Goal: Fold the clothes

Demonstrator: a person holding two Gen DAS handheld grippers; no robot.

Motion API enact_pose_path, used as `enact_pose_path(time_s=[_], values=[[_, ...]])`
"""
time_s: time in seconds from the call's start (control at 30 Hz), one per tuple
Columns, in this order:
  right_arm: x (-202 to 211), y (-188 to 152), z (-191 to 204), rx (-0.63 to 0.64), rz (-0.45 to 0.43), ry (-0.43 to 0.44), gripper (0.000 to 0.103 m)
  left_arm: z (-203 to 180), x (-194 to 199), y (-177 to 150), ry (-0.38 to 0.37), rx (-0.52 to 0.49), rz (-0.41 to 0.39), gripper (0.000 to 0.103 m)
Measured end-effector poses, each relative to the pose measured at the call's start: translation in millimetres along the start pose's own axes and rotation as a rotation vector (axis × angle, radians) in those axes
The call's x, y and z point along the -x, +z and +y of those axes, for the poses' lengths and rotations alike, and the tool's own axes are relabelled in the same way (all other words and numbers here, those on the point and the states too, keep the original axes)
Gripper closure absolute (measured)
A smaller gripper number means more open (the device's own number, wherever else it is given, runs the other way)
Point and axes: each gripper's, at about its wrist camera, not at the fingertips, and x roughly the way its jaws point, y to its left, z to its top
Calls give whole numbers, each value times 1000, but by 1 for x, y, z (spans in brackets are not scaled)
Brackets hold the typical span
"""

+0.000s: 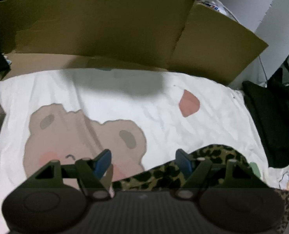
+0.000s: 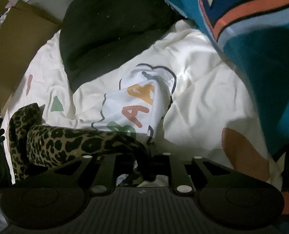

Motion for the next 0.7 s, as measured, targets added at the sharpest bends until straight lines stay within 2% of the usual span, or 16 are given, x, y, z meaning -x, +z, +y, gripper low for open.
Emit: enact_pose_path(time_s=[0.03, 0.23, 0.33, 0.5, 0.6, 0.7], values=[[2, 0, 1, 10, -10, -7, 61, 3, -1, 0, -5, -6, 1, 28], [10, 7, 10, 74, -55, 1, 61, 11, -9, -11, -14, -50, 73, 28], [10, 8, 17, 104, -63, 20, 61, 7, -14, -19, 20, -96, 98, 28], [14, 6, 29, 163, -75, 58, 60, 17, -16, -33, 45, -111, 144, 28], [15, 6, 32, 169, -86, 63, 60, 17, -20, -38, 59, -129, 164, 37], [15, 6, 33, 171, -88, 58, 60, 11, -26, -41, 77, -152, 168, 61]])
